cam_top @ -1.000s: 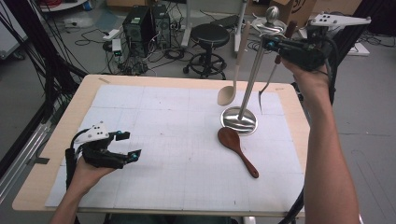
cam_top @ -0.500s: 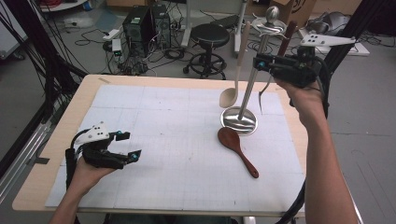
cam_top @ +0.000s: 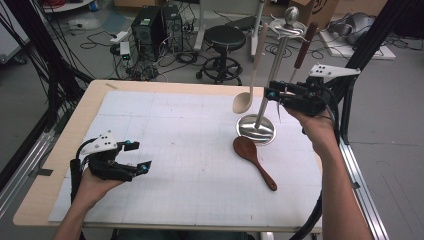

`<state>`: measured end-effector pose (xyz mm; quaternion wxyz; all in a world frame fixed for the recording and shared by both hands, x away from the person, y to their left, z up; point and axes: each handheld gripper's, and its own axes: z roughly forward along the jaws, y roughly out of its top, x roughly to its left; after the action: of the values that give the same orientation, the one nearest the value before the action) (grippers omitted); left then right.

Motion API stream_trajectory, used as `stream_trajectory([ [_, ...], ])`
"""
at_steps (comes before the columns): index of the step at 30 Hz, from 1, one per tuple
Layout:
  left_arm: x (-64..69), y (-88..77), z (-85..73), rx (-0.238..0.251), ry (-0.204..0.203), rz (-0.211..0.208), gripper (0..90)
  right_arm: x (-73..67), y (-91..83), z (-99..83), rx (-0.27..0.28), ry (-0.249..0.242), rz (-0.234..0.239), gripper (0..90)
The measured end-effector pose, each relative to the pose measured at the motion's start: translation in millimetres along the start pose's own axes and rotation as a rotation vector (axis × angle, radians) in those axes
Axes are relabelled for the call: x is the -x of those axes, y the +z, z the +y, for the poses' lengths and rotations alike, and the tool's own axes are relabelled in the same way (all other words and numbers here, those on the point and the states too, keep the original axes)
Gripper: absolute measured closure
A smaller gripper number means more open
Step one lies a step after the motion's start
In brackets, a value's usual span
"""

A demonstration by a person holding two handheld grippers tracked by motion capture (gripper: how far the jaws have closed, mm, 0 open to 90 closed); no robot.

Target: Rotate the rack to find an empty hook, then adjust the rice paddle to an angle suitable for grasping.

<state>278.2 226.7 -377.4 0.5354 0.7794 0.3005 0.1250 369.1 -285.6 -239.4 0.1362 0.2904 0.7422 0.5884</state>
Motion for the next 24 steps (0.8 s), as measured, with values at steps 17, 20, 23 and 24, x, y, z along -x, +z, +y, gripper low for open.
stream_trajectory([
  [17, 2.2, 0.6, -0.4, -0.007, 0.012, 0.001, 17.5, -0.9, 6.6, -55.3, -0.051, 0.037, -0.009, 54.0],
  [20, 3.0, 1.6, -0.7, -0.009, 0.014, 0.000, 17.5, -2.7, 7.2, -63.3, -0.060, 0.040, -0.011, 52.7],
  [23, 3.7, 3.2, -1.1, -0.013, 0.013, 0.000, 17.5, -4.5, 7.6, -70.7, -0.071, 0.040, -0.012, 51.8],
  [24, 3.9, 3.4, -1.2, -0.012, 0.014, 0.000, 17.5, -5.2, 8.0, -73.5, -0.076, 0.039, -0.014, 51.6],
])
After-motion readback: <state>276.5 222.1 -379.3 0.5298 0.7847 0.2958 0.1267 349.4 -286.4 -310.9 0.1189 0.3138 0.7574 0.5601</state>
